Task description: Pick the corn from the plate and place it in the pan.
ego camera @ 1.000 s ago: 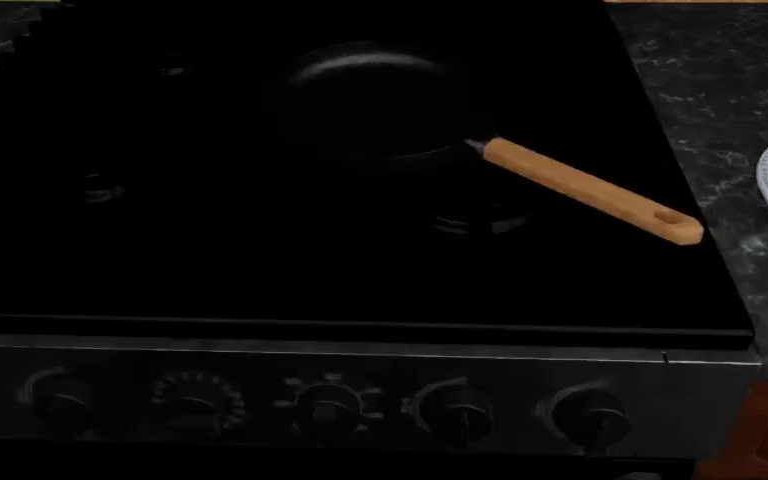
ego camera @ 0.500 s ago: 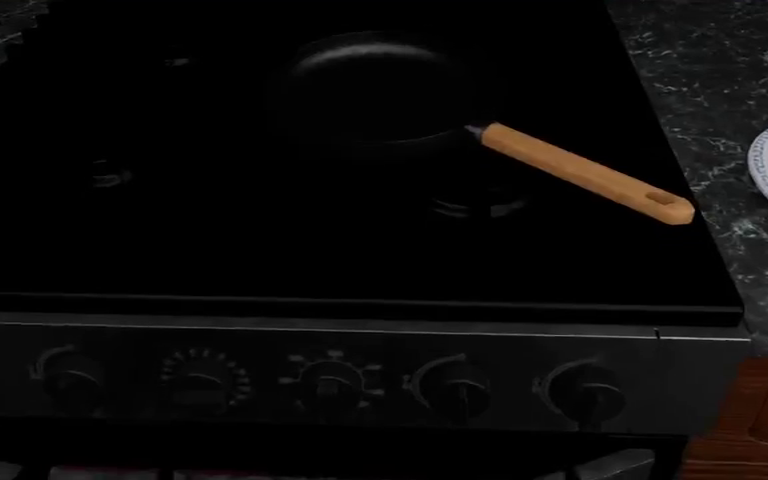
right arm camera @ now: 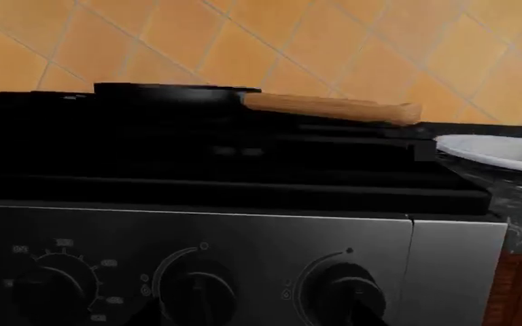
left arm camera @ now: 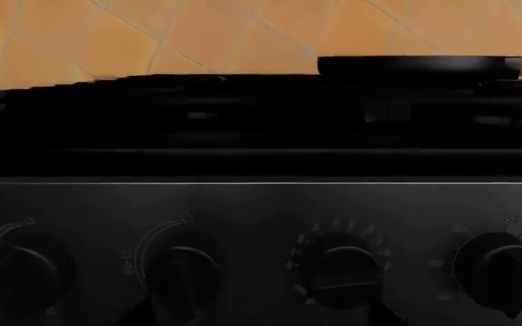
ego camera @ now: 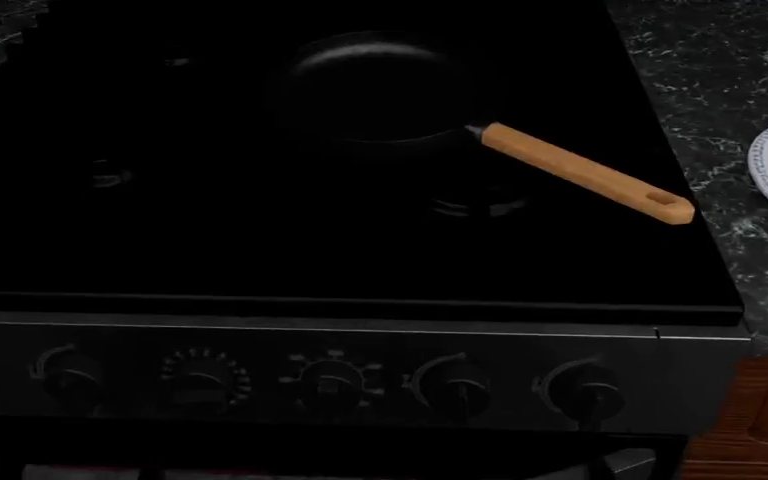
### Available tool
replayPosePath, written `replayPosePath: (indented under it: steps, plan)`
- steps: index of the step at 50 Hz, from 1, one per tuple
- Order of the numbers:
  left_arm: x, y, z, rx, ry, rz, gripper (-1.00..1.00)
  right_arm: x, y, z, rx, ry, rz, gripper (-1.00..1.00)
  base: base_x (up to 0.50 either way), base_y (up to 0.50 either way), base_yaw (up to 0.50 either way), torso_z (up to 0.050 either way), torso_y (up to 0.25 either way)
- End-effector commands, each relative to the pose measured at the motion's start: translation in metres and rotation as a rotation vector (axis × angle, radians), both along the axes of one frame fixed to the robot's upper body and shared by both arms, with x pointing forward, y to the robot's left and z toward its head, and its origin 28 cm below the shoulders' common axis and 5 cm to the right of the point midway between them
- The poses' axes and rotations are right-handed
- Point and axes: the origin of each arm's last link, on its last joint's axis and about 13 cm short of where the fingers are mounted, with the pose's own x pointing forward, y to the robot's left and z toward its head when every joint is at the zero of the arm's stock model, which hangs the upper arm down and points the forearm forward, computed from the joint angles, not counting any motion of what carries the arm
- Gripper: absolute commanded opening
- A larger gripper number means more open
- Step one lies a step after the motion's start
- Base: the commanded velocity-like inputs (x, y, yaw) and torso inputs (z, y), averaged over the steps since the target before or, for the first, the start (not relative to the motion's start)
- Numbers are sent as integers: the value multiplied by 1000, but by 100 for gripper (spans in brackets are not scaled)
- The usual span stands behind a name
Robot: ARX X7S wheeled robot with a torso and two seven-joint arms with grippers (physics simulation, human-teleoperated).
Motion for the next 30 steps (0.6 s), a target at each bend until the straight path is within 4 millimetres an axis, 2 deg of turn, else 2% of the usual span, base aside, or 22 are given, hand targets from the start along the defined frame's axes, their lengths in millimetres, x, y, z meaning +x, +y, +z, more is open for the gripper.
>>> replayPosePath:
  steps: [1, 7, 13, 26, 30]
  plan:
    - [2, 5, 35, 5, -70, 2, 100, -6, -3, 38, -24, -92, -14, 100, 0, 0, 0, 0, 0]
    - [9, 9, 57, 29, -103, -3, 100, 3, -9, 50, -35, -112, -29, 100, 0, 0, 0, 0, 0]
    - [19, 13, 85, 11, -135, -34, 100, 14, -16, 75, -60, -152, -40, 100, 0, 0, 0, 0, 0]
    - [38, 22, 136, 25, -170, -54, 100, 29, -33, 107, -116, -172, -72, 100, 0, 0, 0, 0, 0]
    - [46, 23, 150, 47, -175, -49, 100, 36, -38, 125, -119, -188, -74, 100, 0, 0, 0, 0, 0]
